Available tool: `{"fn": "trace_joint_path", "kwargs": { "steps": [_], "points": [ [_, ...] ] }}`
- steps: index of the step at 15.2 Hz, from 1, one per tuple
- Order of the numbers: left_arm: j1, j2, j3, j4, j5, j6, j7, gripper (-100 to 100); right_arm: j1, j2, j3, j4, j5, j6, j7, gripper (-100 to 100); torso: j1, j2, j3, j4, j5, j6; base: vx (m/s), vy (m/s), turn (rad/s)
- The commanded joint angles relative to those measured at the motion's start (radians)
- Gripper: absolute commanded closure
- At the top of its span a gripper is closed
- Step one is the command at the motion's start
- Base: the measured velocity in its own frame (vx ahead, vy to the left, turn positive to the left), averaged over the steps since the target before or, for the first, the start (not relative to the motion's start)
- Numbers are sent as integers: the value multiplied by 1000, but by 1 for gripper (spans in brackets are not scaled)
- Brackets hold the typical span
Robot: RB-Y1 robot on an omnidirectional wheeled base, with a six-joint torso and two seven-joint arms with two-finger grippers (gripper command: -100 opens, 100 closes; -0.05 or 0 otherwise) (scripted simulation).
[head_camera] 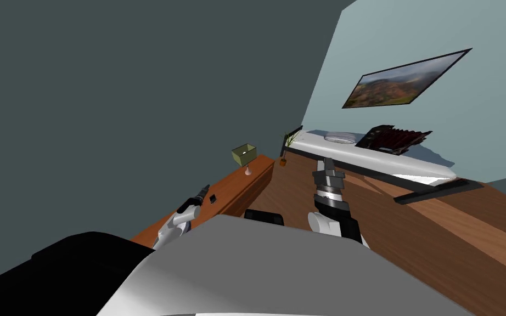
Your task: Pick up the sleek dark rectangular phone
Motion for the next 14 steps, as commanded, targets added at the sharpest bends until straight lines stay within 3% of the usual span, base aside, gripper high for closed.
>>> {"fn": "trace_joint_path", "kwargs": {
  "steps": [1,2,3,5,6,8,9,11,12,14],
  "points": [
    [-5,27,-8,50,48,32,-36,-100,0,0,0,0,0,0,0,0,0,0,0,0,0,0,10,10,-198],
    [-5,27,-8,77,48,32,-36,-100,0,0,0,0,0,0,0,0,0,0,0,0,0,1,11,14,-217],
    [-9,44,-15,106,87,62,-68,-100,0,0,0,0,0,0,0,0,0,0,0,0,0,1,11,20,-240],
    [-9,44,-15,131,88,62,-68,-100,0,0,0,0,0,0,0,0,1,0,0,0,0,1,10,26,-204],
    [-13,60,-25,157,128,91,-98,-100,0,0,0,0,0,0,0,0,1,0,0,0,0,0,8,23,-222],
    [-13,60,-25,184,128,91,-98,-100,0,0,0,0,0,0,0,0,0,0,0,0,0,1,6,22,-165],
    [-16,74,-36,217,165,120,-128,-100,0,0,0,0,0,0,0,0,0,0,0,0,0,0,5,15,-185],
    [-16,74,-36,237,168,120,-128,-100,0,0,0,0,0,0,0,0,0,0,0,0,0,0,6,20,-145],
    [-19,87,-48,274,208,148,-157,-100,0,0,0,0,0,0,0,0,0,0,0,0,0,0,7,21,-185],
    [-19,87,-48,287,208,148,-157,-100,0,0,0,0,0,0,0,0,0,0,0,0,0,1,4,26,-142]
  ]
}}
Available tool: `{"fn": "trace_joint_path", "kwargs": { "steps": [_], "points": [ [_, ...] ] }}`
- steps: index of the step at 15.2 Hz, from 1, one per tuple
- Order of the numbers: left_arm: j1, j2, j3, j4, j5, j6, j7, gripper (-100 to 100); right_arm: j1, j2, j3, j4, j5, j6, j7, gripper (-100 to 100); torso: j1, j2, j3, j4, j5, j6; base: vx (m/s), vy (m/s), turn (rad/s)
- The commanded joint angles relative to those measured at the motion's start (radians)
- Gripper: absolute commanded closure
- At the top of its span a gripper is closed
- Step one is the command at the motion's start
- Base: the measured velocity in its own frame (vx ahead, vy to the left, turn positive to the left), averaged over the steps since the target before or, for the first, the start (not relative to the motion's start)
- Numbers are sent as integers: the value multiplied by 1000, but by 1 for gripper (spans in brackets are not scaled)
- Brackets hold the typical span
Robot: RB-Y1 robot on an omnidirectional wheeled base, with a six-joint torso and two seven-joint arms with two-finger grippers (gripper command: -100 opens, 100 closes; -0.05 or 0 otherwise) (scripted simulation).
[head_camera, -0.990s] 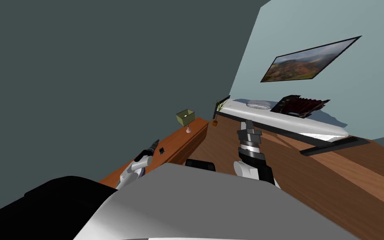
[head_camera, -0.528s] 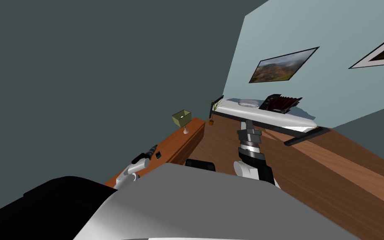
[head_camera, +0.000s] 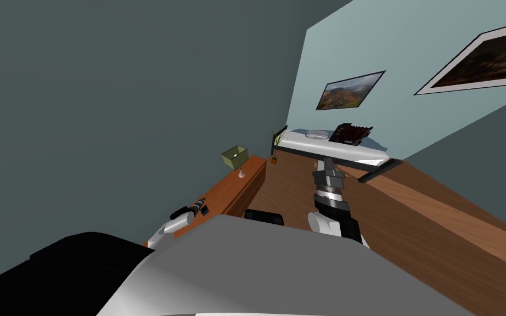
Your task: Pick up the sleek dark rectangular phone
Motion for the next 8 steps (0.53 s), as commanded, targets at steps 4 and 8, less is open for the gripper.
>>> {"fn": "trace_joint_path", "kwargs": {
  "steps": [4,8],
  "points": [
    [-10,26,-34,105,89,51,-61,-100,0,0,0,0,0,0,0,0,0,0,0,0,0,0,4,24,-160],
    [-16,44,-64,201,163,100,-111,-100,0,0,0,0,0,0,0,0,1,0,0,0,0,0,3,34,-218]
  ]
}}
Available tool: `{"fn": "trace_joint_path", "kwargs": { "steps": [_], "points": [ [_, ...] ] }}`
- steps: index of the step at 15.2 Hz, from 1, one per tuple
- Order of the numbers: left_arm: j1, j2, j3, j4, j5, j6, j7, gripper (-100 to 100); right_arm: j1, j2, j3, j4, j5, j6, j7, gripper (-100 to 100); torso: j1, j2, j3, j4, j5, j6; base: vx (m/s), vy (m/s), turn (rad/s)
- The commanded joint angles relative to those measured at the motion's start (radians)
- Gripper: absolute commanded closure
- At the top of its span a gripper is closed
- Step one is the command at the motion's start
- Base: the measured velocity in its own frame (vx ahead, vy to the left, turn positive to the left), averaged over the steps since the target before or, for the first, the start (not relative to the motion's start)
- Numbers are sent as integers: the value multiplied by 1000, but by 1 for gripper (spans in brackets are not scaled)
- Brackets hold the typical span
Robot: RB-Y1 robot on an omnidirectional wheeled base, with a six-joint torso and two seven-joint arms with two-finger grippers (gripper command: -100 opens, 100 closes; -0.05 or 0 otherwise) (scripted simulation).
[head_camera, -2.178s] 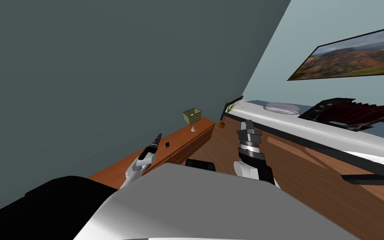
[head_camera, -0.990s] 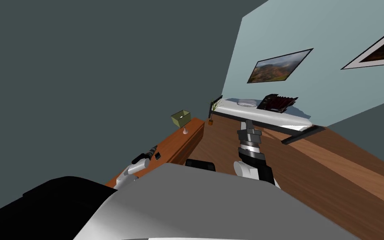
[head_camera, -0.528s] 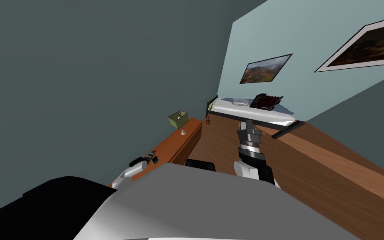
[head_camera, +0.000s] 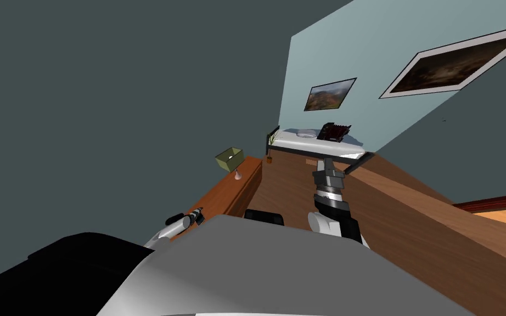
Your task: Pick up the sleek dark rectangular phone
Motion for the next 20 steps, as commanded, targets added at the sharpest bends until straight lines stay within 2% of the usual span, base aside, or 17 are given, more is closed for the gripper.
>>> {"fn": "trace_joint_path", "kwargs": {
  "steps": [1,2,3,5,6,8,10,11,12,15,16,17,20],
  "points": [
    [0,1,-9,35,21,23,-18,-100,0,0,0,0,0,0,0,0,0,0,0,0,0,0,4,35,-188],
    [-3,8,-24,74,56,45,-41,-100,0,0,0,0,0,0,0,0,0,0,0,0,0,0,3,37,-191],
    [-3,8,-24,74,56,45,-41,-100,0,0,0,0,0,0,0,0,0,0,0,0,0,0,3,36,-157],
    [-8,23,-51,138,120,84,-81,-100,0,0,0,0,0,0,0,0,0,0,0,0,0,0,9,35,-225],
    [-8,23,-51,145,120,84,-81,-100,0,0,0,0,0,0,0,0,0,-1,0,0,0,0,9,40,-234],
    [-13,35,-76,202,174,117,-114,-100,0,0,0,0,0,0,0,0,0,-1,0,0,0,0,6,39,-198],
    [-13,35,-76,202,174,117,-114,-100,0,0,0,0,0,0,0,0,0,-1,0,0,0,0,7,29,-96],
    [-15,41,-87,226,197,131,-127,-100,0,0,0,0,0,0,0,0,-1,-1,0,0,0,-1,8,15,-72],
    [-15,41,-87,226,197,131,-127,-100,0,0,0,0,0,0,0,0,-1,-1,0,0,0,-1,7,13,-95],
    [-20,57,-116,280,254,163,-160,-100,0,0,0,0,0,0,0,0,-1,-1,-1,0,0,0,9,20,-153],
    [-35,47,-103,291,250,142,-172,-100,0,0,0,0,0,0,0,0,-1,-1,-1,0,0,0,8,23,-65],
    [-51,27,-110,312,228,128,-160,-100,0,0,0,0,0,0,0,0,-1,-1,-1,0,0,-1,-5,33,-17],
    [-69,0,-117,327,190,106,-130,-100,0,0,0,0,0,0,0,0,2,1,1,0,0,-1,-35,79,-30]
  ]
}}
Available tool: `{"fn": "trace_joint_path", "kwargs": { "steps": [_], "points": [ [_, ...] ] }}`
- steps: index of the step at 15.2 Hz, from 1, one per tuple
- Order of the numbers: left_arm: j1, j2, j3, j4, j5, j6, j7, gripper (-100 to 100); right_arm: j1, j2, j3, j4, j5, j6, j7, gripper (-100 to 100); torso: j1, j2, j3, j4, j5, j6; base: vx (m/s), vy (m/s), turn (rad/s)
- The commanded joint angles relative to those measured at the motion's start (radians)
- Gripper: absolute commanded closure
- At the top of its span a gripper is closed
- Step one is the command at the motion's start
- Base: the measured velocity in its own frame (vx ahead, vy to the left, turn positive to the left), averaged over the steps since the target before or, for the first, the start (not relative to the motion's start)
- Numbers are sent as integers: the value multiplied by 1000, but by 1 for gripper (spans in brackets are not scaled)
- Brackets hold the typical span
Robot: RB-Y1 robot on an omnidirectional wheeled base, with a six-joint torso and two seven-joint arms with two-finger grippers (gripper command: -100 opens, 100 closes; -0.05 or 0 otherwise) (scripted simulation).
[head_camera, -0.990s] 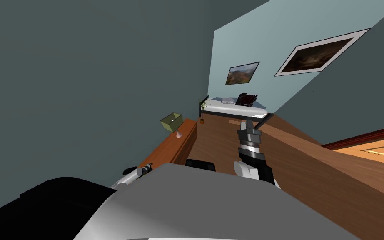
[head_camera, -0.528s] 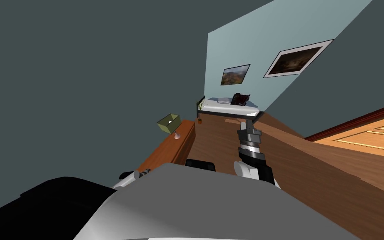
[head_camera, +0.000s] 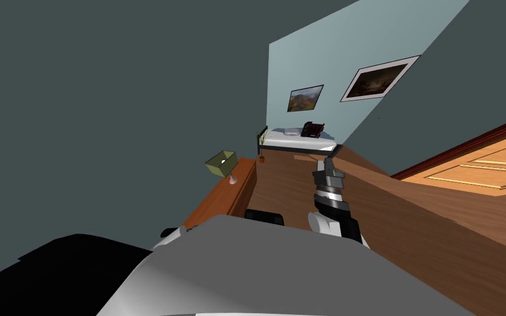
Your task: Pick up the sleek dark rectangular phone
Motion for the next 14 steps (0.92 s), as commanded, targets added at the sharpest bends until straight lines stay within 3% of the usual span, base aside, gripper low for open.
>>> {"fn": "trace_joint_path", "kwargs": {
  "steps": [1,2,3,7,8,10,13,14],
  "points": [
    [-14,-23,-5,13,-32,-20,27,-100,0,0,0,0,0,0,0,0,0,0,0,0,0,0,-38,88,-22],
    [-3,-11,-3,-1,-21,-8,18,-100,0,0,0,0,0,0,0,0,0,0,0,0,0,0,-21,54,-15],
    [-4,-13,-4,-2,-26,-11,27,100,0,0,0,0,0,0,0,0,-1,0,0,0,0,0,-8,20,-5],
    [-3,-13,-5,-2,-27,-10,26,100,0,0,0,0,0,0,0,0,-3,-2,-1,0,0,0,-3,3,-2],
    [3,4,1,-2,6,1,-2,100,0,0,0,0,0,0,0,0,-3,-2,-1,0,0,0,16,-38,16],
    [16,25,6,-14,34,17,-24,100,0,0,0,0,0,0,0,0,-7,-4,-2,0,-1,-1,37,-83,43],
    [25,38,9,-21,53,28,-39,100,0,0,0,0,0,0,0,0,-10,-5,-3,-1,-2,0,31,-76,19],
    [20,31,7,-17,42,23,-26,100,0,0,0,0,0,0,0,0,-9,-5,-2,-1,-2,0,10,-29,7]
  ]
}}
